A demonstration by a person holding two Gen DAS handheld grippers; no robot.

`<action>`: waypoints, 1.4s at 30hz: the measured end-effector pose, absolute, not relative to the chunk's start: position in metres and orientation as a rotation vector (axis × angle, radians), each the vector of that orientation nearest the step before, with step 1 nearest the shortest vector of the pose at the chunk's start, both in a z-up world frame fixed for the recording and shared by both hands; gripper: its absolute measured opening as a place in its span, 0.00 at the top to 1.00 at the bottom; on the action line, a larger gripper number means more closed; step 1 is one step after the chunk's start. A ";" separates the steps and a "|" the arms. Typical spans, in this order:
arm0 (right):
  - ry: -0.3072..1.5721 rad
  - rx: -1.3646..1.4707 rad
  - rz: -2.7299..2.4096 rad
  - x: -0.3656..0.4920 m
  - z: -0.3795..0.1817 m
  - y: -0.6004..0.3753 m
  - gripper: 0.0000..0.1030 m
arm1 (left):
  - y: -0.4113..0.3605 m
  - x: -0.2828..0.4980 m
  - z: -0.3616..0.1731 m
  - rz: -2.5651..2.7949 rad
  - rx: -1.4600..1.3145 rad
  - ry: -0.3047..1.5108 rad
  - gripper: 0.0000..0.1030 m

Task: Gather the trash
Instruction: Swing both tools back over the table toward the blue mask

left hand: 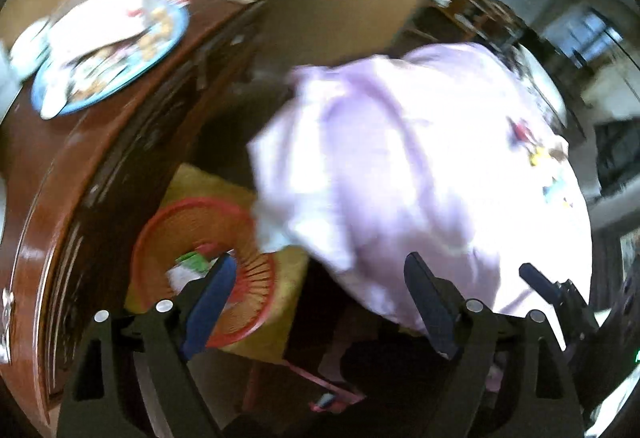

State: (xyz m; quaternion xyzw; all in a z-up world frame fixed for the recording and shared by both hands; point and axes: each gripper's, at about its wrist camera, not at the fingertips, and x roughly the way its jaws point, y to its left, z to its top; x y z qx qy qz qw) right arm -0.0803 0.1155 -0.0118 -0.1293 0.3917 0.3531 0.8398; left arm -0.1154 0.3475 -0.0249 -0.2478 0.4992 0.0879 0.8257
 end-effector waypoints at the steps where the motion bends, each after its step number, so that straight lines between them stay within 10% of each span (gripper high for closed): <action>1: 0.832 -0.246 0.710 -0.073 -0.011 0.098 0.11 | 0.337 -0.109 -0.024 0.164 -0.514 1.059 0.18; 19: 0.858 0.092 0.212 -0.003 -0.027 -0.145 0.11 | 0.124 0.011 -0.012 -0.209 -0.273 1.069 0.18; 42: 0.867 0.191 0.083 0.055 -0.046 -0.233 0.11 | -0.025 0.152 -0.053 -0.360 -0.097 1.086 0.31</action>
